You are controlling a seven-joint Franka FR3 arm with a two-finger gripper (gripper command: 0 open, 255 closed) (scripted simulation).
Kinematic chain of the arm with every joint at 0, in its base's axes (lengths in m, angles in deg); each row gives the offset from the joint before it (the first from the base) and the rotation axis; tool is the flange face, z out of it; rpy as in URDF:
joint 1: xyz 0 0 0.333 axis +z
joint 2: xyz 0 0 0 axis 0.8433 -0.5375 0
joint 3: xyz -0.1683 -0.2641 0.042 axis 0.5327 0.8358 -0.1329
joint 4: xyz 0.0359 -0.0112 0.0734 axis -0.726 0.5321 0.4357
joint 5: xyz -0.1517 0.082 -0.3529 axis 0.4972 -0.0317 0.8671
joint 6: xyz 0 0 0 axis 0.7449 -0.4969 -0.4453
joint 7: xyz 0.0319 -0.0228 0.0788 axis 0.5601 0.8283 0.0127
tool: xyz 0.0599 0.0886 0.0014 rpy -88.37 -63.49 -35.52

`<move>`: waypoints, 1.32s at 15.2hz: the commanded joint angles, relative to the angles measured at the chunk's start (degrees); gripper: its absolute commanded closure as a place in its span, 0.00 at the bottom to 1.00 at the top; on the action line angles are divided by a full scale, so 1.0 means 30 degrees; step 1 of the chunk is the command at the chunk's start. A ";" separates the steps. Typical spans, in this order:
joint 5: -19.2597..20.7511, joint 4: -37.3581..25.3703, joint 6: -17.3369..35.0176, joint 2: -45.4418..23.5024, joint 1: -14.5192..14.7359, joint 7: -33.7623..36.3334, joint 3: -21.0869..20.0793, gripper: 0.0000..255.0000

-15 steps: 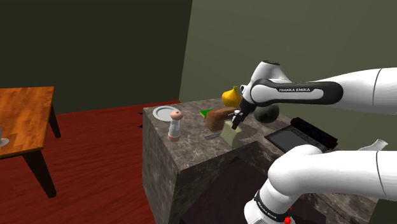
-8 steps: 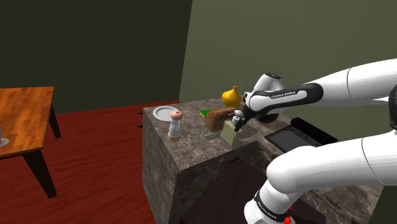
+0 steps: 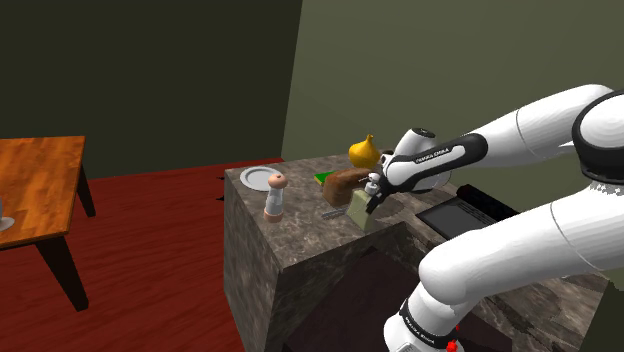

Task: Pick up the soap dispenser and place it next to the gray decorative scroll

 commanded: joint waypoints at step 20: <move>-0.0078 -0.0301 -0.0802 0.0524 0.0008 0.0026 -0.0162 1.00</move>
